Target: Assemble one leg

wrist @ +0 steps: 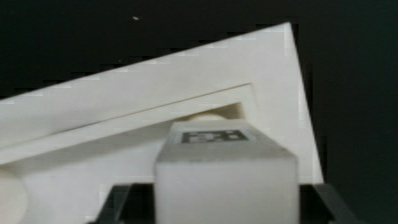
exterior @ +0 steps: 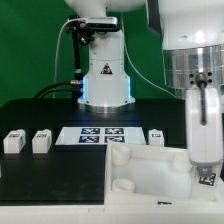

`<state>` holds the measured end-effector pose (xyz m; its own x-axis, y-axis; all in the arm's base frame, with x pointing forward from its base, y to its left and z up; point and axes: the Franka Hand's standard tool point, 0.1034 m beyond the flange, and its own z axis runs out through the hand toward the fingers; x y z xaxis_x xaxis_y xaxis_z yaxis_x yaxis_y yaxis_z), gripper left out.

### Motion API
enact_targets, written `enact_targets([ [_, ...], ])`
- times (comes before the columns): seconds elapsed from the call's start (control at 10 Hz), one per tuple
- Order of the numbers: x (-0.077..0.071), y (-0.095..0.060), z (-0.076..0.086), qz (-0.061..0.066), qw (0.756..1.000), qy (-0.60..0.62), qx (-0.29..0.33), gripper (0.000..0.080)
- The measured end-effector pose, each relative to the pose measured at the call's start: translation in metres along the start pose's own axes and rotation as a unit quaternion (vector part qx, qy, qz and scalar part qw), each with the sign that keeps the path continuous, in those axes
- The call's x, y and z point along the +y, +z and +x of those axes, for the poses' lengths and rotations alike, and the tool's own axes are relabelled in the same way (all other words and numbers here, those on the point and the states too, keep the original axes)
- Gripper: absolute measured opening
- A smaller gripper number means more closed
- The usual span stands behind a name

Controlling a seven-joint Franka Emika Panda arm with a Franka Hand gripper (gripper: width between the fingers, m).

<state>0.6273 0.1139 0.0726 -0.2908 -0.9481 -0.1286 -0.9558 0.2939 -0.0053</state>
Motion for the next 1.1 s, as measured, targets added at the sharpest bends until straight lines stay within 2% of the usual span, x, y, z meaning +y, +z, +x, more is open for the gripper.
enact_targets([
  [0.4, 0.001, 0.0, 0.003, 0.001, 1.0, 0.009, 0.009, 0.0304],
  [0.5, 0.001, 0.0, 0.002, 0.001, 1.0, 0.008, 0.009, 0.0476],
  [0.6, 0.001, 0.001, 0.002, 0.0, 1.0, 0.005, 0.009, 0.061],
  [0.8, 0.009, -0.006, -0.01, 0.003, 1.0, -0.004, 0.005, 0.0637],
  [1.0, 0.02, -0.025, -0.021, 0.007, 1.0, -0.009, -0.005, 0.0648],
  [1.1, 0.021, -0.023, -0.021, 0.005, 1.0, -0.01, -0.004, 0.0649],
])
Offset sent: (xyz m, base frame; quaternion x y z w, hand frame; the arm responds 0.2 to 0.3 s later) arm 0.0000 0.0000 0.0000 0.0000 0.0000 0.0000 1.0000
